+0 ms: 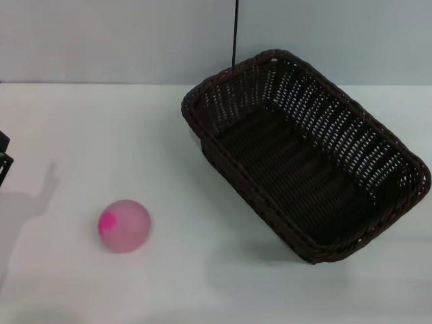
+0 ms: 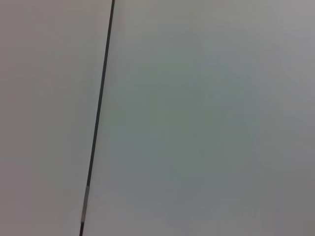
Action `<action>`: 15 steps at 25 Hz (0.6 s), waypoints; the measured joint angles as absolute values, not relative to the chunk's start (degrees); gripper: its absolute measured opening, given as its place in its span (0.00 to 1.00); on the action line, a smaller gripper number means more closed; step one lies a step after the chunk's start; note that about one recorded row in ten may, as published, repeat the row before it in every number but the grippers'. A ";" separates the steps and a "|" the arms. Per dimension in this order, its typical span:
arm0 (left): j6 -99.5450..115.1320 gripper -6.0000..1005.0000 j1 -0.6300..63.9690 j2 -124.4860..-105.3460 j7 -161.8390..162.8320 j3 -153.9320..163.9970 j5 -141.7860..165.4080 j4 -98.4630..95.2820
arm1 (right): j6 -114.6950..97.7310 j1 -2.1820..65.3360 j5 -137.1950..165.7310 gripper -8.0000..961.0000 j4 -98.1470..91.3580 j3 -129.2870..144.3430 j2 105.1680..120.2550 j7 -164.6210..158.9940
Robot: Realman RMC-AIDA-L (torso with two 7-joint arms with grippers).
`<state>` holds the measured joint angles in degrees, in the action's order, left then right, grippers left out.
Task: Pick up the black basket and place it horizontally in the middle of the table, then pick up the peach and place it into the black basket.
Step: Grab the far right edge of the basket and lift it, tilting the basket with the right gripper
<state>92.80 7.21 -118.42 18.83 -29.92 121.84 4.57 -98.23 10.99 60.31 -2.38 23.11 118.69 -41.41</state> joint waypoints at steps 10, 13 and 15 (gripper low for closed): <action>92.27 0.79 7.29 -118.38 18.88 -30.61 121.63 4.42 | -98.33 11.01 63.68 0.57 -6.95 23.20 118.62 -44.72; 92.18 0.78 7.33 -118.32 18.89 -30.73 121.63 4.29 | -98.07 10.41 66.09 0.57 -11.74 23.20 118.59 -48.99; 92.16 0.78 7.38 -118.28 18.90 -30.76 121.62 4.16 | -97.32 9.65 69.46 0.57 -18.11 23.09 118.54 -55.02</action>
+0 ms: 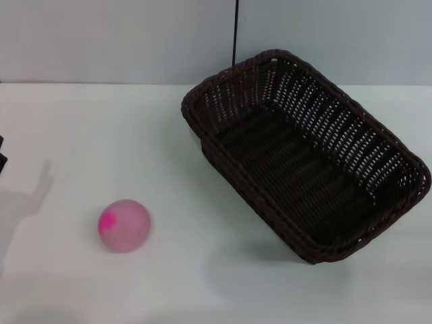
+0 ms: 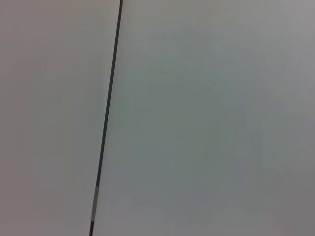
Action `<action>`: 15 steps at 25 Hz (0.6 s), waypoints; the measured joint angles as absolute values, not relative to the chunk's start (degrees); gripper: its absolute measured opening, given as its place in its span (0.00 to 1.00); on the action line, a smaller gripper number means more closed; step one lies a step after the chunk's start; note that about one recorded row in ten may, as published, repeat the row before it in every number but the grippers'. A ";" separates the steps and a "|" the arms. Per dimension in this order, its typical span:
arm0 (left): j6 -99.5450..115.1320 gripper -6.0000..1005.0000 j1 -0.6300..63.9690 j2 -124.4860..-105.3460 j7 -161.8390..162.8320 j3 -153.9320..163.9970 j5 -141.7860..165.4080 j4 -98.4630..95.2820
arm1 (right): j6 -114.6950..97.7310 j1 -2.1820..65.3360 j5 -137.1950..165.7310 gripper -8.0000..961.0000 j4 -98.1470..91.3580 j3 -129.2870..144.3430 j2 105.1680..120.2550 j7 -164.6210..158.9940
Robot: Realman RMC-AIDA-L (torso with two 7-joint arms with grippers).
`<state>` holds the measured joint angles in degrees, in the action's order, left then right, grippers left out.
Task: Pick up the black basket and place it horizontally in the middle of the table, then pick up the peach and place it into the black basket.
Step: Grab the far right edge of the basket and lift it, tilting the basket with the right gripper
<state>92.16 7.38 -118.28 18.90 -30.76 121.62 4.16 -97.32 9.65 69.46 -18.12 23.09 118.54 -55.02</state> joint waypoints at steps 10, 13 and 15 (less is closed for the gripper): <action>91.48 0.77 7.72 -118.30 18.90 -30.77 121.64 3.97 | -98.39 12.33 100.67 0.57 -64.50 22.75 116.35 -106.69; 91.48 0.77 7.85 -118.27 18.90 -30.84 121.65 4.14 | -102.92 16.61 110.26 0.57 -74.43 23.03 114.25 -120.22; 91.48 0.77 7.86 -118.27 18.90 -30.86 121.65 4.20 | -107.12 20.99 117.26 0.57 -77.01 22.96 111.90 -126.65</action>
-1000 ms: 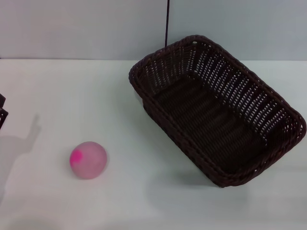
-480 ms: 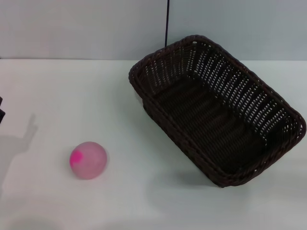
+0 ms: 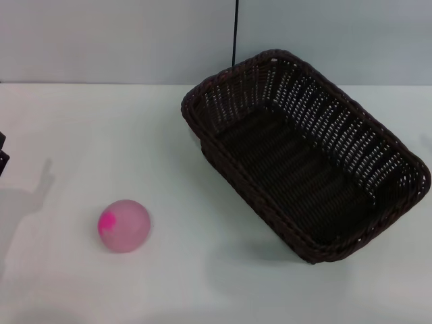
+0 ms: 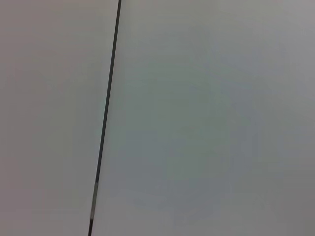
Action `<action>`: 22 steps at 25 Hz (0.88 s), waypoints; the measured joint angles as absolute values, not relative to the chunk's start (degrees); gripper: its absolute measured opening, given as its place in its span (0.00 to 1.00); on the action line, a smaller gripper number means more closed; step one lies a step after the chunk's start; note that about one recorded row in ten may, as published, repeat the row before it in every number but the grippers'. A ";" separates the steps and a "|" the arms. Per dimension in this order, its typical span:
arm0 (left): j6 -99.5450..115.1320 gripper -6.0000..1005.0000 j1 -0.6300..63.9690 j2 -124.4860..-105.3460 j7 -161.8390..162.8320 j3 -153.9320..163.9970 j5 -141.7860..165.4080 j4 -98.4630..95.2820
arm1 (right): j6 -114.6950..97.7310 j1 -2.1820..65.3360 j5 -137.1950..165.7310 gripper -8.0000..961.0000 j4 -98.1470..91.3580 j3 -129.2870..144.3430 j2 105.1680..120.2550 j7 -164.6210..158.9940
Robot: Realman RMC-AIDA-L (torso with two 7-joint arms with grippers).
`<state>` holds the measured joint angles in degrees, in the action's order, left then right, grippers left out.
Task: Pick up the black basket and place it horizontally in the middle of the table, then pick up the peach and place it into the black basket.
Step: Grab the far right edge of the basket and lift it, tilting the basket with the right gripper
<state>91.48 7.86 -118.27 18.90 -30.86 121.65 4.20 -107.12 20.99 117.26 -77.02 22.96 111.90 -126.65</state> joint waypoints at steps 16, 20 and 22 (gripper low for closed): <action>91.68 0.76 7.23 -118.53 19.02 -30.79 121.64 4.59 | -98.82 39.88 142.61 0.57 -58.44 37.06 109.68 -135.89; 91.82 0.75 7.16 -118.51 19.66 -30.82 121.64 4.57 | -93.29 40.04 142.59 0.56 -57.28 39.84 111.95 -135.54; 91.87 0.75 7.38 -118.49 19.68 -30.79 121.71 4.57 | -91.04 40.22 142.45 0.56 -56.65 40.48 113.06 -134.67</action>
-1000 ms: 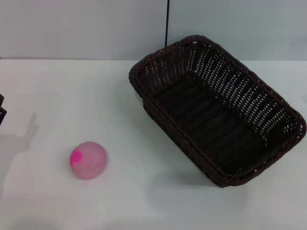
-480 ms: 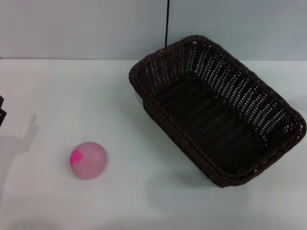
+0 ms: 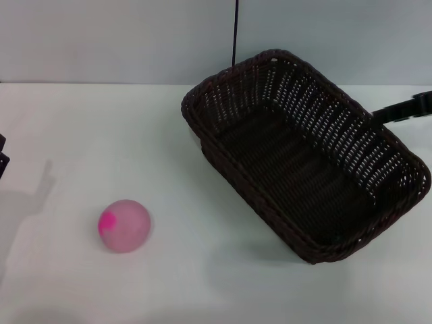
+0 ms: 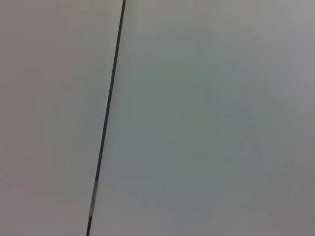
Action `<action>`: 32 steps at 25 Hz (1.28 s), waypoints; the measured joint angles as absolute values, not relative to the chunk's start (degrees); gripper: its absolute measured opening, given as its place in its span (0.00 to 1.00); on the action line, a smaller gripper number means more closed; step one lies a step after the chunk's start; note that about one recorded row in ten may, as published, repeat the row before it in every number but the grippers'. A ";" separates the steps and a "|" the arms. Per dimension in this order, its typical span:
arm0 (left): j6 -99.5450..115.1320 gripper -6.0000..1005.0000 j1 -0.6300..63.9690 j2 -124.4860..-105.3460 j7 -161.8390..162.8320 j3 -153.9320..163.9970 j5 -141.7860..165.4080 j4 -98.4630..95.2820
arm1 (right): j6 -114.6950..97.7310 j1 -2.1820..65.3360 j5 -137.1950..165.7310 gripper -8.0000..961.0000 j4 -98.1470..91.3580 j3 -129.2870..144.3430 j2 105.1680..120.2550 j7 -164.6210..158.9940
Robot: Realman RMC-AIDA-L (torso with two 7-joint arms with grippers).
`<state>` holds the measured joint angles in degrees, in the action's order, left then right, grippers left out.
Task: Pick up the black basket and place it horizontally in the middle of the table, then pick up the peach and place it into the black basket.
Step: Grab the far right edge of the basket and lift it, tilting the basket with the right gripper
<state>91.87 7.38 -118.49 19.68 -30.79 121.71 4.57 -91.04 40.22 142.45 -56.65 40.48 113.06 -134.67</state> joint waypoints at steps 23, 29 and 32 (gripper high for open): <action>92.17 0.73 7.36 -118.29 19.69 -30.83 121.64 4.57 | -75.89 42.79 138.43 0.50 -43.57 41.83 116.42 -127.98; 92.26 0.73 7.47 -118.34 19.69 -30.85 121.62 4.57 | -74.38 43.01 137.29 0.48 -41.37 42.22 116.44 -126.77; 92.28 0.72 7.37 -118.38 19.69 -30.85 121.62 4.57 | -74.15 42.77 137.33 0.40 -41.87 43.85 116.45 -126.21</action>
<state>92.28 7.37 -118.38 19.69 -30.85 121.62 4.57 -74.15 42.77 137.33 -41.87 43.85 116.45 -126.21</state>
